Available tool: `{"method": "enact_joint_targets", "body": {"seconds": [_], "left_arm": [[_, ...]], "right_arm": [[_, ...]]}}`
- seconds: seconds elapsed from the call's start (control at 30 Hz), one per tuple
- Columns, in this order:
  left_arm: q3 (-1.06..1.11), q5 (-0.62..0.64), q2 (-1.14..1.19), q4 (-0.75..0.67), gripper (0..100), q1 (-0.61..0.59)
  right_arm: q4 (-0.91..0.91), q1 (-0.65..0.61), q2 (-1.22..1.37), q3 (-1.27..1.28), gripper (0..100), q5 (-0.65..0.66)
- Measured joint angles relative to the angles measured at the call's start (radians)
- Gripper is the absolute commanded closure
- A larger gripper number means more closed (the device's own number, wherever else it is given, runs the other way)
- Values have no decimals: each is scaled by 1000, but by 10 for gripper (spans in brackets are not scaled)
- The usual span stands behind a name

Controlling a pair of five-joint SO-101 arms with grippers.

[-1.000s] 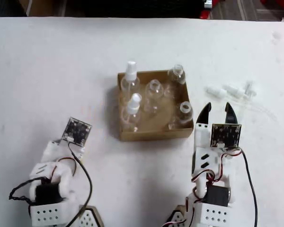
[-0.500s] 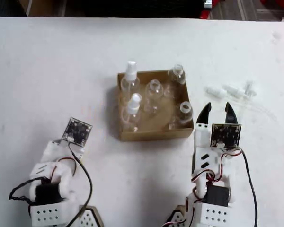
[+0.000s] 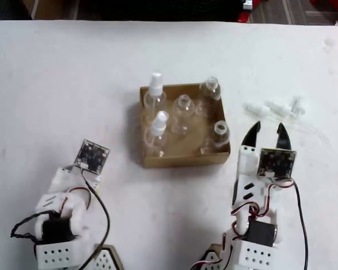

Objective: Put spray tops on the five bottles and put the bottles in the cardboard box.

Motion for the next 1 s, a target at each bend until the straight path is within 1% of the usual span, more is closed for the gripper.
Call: {"method": "enact_joint_targets", "body": {"seconds": [0.17, 0.33, 0.43, 0.6, 0.7, 0.83, 1.0], "left_arm": [[0, 0, 0, 0, 860, 0], [0, 0, 0, 0, 860, 0], [0, 0, 0, 0, 860, 0], [0, 0, 0, 0, 860, 0], [0, 0, 0, 0, 860, 0], [0, 0, 0, 0, 860, 0], [0, 0, 0, 0, 860, 0]], "right_arm": [[-6, 25, 0, -6, 847, -15], [-6, 89, 0, -80, 847, -18], [21, 97, 0, -140, 848, -18], [140, 98, 0, -276, 849, 44], [155, 98, 2, -334, 849, 86], [155, 106, 123, -423, 850, 124], [160, 163, 405, -629, 850, 127]]}}
